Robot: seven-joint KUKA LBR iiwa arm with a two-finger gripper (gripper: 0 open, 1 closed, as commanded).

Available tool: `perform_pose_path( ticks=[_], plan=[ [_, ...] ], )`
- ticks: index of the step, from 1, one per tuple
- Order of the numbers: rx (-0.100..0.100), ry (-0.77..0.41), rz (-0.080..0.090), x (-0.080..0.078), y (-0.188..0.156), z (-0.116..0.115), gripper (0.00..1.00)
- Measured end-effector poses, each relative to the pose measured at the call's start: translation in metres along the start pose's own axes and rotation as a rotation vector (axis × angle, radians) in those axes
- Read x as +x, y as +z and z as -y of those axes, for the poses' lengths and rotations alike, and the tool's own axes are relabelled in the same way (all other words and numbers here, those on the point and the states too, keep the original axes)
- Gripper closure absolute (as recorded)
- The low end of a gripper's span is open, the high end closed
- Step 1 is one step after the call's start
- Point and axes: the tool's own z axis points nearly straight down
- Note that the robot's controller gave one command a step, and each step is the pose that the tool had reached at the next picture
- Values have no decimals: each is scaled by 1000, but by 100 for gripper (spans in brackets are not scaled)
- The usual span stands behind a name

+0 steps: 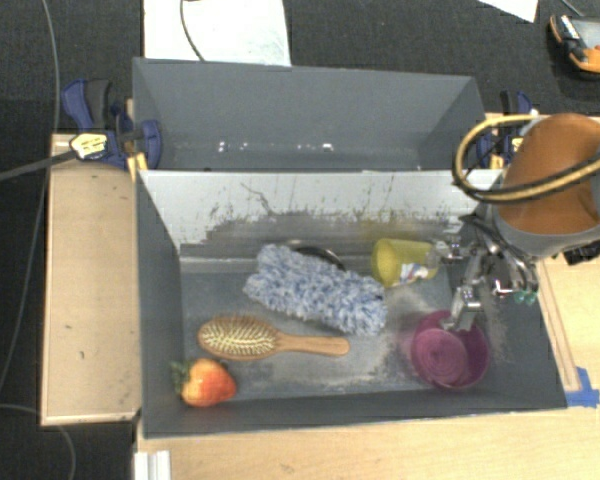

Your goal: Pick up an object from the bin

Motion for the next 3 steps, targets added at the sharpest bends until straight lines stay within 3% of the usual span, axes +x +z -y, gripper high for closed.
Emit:
perform_pose_path(
  ticks=[1, 2, 3],
  plan=[
    [1, -5, 7, -1, -5, 0, 0],
    [0, 55, 5, 54, 72, -6, 0],
    [5, -73, 27, 59, -3, -9, 0]
  ],
)
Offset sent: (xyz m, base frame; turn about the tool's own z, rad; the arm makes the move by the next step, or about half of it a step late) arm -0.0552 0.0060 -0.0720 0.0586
